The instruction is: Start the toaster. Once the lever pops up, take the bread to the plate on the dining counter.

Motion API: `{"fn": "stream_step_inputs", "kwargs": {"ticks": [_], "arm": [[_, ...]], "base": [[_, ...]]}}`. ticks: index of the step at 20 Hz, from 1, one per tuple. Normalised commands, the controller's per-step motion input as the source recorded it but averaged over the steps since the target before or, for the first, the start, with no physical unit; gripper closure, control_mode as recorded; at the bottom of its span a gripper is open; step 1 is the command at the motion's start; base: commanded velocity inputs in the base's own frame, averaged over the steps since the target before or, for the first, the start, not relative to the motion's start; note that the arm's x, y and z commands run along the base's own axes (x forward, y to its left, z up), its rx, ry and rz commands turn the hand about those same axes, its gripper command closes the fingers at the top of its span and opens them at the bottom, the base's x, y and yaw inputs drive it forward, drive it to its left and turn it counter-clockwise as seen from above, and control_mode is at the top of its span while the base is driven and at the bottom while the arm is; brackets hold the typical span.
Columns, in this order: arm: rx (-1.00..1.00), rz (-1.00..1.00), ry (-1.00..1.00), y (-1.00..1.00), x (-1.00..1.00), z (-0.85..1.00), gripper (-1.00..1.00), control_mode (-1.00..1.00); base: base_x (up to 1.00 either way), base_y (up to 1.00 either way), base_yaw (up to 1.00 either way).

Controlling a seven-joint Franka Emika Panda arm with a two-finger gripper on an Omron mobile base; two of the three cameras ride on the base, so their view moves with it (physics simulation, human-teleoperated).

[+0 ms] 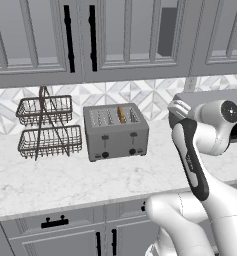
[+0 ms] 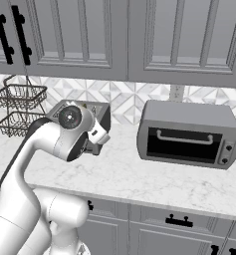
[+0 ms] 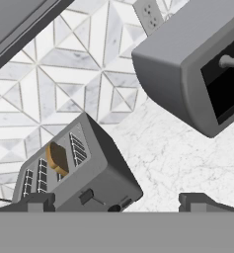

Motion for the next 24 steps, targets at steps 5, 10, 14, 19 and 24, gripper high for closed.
{"fn": "stream_step_inputs", "kwargs": {"ticks": [5, 10, 14, 19, 24], "arm": [[0.00, 0.00, 0.00, 0.00, 0.00, 0.00, -1.00, -1.00], [0.00, 0.00, 0.00, 0.00, 0.00, 0.00, -1.00, -1.00], [0.00, 0.00, 0.00, 0.00, 0.00, 0.00, -1.00, -1.00], [0.00, 0.00, 0.00, 0.00, 0.00, 0.00, -1.00, -1.00], [0.00, 0.00, 0.00, 0.00, 0.00, 0.00, -1.00, -1.00]], "base": [[0.00, 0.00, 0.00], [0.00, 0.00, 0.00], [0.00, 0.00, 0.00], [0.00, 0.00, 0.00], [0.00, 0.00, 0.00]]}}
